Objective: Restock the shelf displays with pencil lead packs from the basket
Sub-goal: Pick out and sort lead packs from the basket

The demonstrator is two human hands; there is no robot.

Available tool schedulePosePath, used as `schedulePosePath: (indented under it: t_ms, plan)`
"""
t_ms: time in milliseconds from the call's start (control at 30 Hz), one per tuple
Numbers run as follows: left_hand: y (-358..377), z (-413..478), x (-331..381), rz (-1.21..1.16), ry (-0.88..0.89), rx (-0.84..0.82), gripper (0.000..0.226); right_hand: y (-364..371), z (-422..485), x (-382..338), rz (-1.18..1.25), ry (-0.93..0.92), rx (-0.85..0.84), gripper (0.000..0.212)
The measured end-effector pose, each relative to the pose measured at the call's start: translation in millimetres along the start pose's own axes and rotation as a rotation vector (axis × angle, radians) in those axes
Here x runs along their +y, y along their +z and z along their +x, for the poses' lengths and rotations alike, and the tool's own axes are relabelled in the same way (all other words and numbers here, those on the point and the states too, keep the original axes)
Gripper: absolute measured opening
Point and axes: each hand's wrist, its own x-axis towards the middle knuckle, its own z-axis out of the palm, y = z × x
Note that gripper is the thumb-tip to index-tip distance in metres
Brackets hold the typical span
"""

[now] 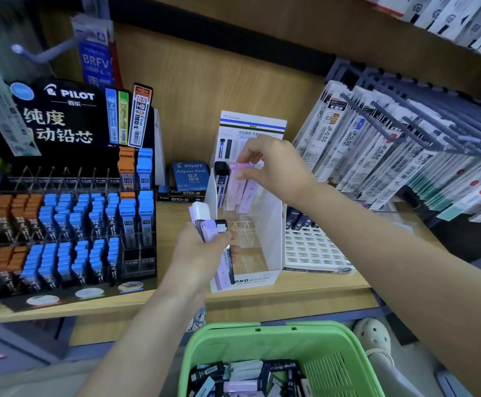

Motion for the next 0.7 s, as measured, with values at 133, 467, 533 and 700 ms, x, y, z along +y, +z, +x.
schedulePosePath:
  t_ms: [133,467,533,700]
  plan:
    - [-1,0,1,0.017,0.000,0.001,0.007,4,3,-3,0.064,0.019,-0.012,0.015]
    - [-3,0,2,0.015,0.013,0.008,0.011,4,0,-4,-0.108,-0.055,-0.061,0.015]
    - [-3,1,2,0.024,0.010,0.002,0.008,8,-4,-3,-0.145,-0.071,-0.013,0.018]
    - [-4,2,2,-0.004,-0.031,0.010,0.008,17,-13,1,-0.336,-0.224,0.182,0.010]
